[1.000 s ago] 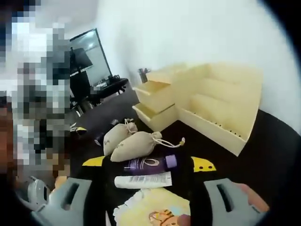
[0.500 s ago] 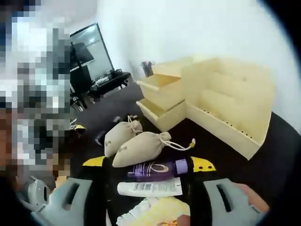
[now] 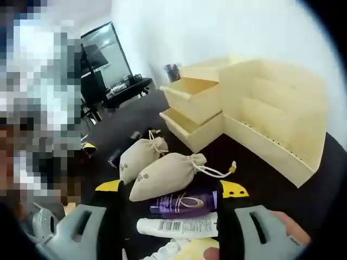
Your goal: Open the drawer, pick up the cosmetic bottles from the table one by one, place them into the drawer, release the gripper, close the drawer, and move the gripper away
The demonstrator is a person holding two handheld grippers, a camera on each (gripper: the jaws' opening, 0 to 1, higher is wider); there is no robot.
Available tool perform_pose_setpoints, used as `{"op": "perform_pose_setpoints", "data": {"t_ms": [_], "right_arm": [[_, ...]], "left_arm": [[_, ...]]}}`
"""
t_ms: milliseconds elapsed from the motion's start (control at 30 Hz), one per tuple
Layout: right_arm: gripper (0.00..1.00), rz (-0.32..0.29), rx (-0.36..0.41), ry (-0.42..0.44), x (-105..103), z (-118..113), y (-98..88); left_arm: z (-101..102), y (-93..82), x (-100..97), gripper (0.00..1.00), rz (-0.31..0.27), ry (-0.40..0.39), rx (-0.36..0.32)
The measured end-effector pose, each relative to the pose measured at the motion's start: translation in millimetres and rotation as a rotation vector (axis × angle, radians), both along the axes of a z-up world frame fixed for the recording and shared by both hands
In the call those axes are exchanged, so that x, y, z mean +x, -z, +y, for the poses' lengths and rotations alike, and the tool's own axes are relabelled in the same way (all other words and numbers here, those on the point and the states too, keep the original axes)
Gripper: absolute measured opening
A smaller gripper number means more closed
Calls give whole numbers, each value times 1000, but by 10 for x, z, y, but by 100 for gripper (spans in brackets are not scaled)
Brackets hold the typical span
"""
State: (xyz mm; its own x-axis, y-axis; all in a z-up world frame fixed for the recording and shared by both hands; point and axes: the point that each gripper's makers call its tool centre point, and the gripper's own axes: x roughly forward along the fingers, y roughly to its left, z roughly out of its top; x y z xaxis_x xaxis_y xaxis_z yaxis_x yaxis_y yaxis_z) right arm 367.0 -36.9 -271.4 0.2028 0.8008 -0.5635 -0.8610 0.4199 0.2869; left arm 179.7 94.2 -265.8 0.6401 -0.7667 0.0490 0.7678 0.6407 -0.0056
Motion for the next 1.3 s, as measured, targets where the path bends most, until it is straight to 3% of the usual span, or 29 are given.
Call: {"op": "perform_pose_setpoints", "data": {"t_ms": [433, 1300], "right_arm": [[65, 56, -28, 6, -19, 144, 145], [65, 94, -79, -29, -30, 428, 375]], "left_arm": [[6, 5, -10, 94, -8, 2, 2], [24, -13, -10, 94, -17, 5, -3]]}}
